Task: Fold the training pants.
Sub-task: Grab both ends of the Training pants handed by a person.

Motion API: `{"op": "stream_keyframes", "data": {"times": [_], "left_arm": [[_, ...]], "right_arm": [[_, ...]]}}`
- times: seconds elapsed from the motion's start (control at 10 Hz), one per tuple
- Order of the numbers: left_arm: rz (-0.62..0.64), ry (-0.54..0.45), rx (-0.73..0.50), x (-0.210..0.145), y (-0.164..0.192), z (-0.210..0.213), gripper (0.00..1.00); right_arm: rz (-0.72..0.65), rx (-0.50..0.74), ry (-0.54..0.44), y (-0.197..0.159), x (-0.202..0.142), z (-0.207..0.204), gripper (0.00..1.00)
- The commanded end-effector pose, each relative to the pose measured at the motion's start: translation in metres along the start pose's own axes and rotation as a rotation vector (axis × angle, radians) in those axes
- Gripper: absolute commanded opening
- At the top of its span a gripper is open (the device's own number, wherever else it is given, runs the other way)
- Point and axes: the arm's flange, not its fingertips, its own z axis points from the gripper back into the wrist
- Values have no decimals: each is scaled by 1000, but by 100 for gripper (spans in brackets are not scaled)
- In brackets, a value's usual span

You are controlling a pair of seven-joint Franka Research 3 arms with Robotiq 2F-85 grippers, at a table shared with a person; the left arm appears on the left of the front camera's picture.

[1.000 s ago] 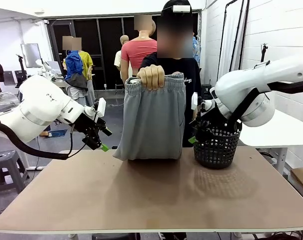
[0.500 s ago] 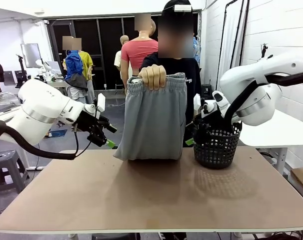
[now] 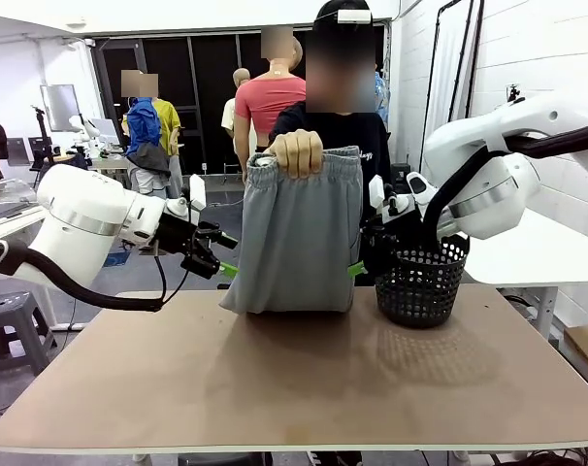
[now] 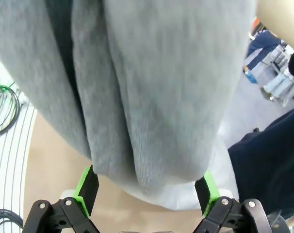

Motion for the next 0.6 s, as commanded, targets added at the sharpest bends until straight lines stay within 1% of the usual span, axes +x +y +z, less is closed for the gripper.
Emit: {"op": "stream_keyframes", "data": {"times": [0.0,0.2,0.4,0.5], "left_arm": [[-12,-84,-12,2,2,-10,100],[-11,-157,-24,19,-4,-10,100],[2,-230,-51,34,-8,-7,100],[12,-254,-44,39,-10,-5,100]], "right_arm": [[33,-14,-68,5,3,0,100],[51,-12,-106,11,13,1,100],[72,7,-174,14,20,1,100],[78,-8,-201,16,22,2,100]]}}
